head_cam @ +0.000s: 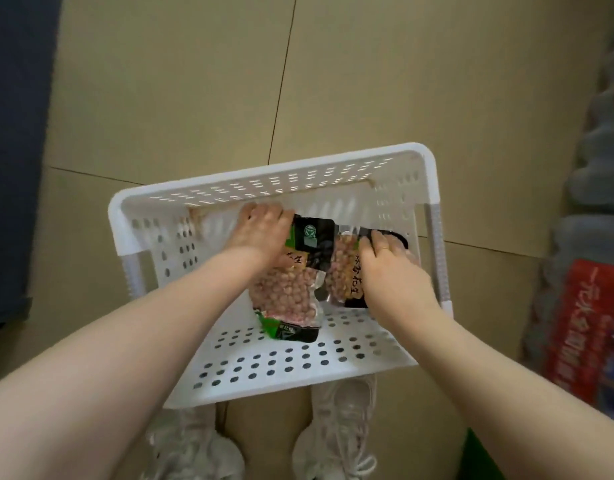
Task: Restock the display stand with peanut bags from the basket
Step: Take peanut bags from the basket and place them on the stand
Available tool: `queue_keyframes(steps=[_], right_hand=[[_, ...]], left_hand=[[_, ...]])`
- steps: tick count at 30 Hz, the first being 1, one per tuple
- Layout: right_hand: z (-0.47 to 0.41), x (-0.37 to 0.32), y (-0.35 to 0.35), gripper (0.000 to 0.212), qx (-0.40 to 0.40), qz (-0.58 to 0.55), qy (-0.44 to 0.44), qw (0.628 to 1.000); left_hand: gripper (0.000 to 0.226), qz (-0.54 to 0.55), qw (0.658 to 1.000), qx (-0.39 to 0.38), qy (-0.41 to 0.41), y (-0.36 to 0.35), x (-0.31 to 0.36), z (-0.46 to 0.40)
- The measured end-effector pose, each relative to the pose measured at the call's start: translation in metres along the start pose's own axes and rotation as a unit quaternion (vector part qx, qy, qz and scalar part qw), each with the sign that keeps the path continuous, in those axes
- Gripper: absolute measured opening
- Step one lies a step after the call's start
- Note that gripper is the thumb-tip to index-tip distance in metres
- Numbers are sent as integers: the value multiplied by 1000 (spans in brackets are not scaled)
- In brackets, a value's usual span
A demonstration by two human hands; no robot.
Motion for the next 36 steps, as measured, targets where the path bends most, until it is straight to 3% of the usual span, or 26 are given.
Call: queue_keyframes(steps=[4, 7, 8, 10, 13, 16, 20, 23, 27, 31, 36], right_hand=[[-11, 4, -22, 67, -55, 12, -35, 998], [-17, 6, -19, 69, -64, 44, -59, 995], [-19, 8, -15, 63, -65, 45, -72, 994], [-21, 7, -9, 41, -78, 25, -76, 994], [-7, -15, 0, 26, -115, -42, -55, 991], [30, -42, 42, 15, -63, -71, -21, 995], [97, -70, 142, 18, 23, -102, 12, 994], [143, -103, 208, 12, -23, -131, 67, 989], [229, -153, 310, 13, -71, -81, 149, 983], [317, -223, 413, 27, -1, -30, 244, 969], [422, -343, 489, 12, 77, -55, 386, 917]], left_hand=[[37, 44, 999, -8, 3, -3, -27, 5], [31, 90, 994, -45, -33, 0, -50, 32], [28, 93, 993, -30, -61, 6, -52, 44], [12, 90, 984, 69, -140, 29, -48, 77], [41, 78, 973, 112, -187, 43, -52, 123], [59, 21, 979, 130, -158, 60, -65, 163], [57, 7, 983, 115, -144, 95, -74, 232], [51, 16, 986, 102, -129, 136, -80, 290], [28, 44, 991, 117, -48, 223, -96, 391], [53, 21, 978, 201, -40, 295, -114, 511], [10, 46, 925, 368, 82, 351, -163, 683]])
Point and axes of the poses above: each hand's wrist, its own z-axis away from the middle knuckle, its own y-axis out of the back of the hand, x = y × z, the point moved 10 cm from there along -z, towards the middle knuckle, and after that the axes turned 7 degrees about y, right-handed, at the moved point
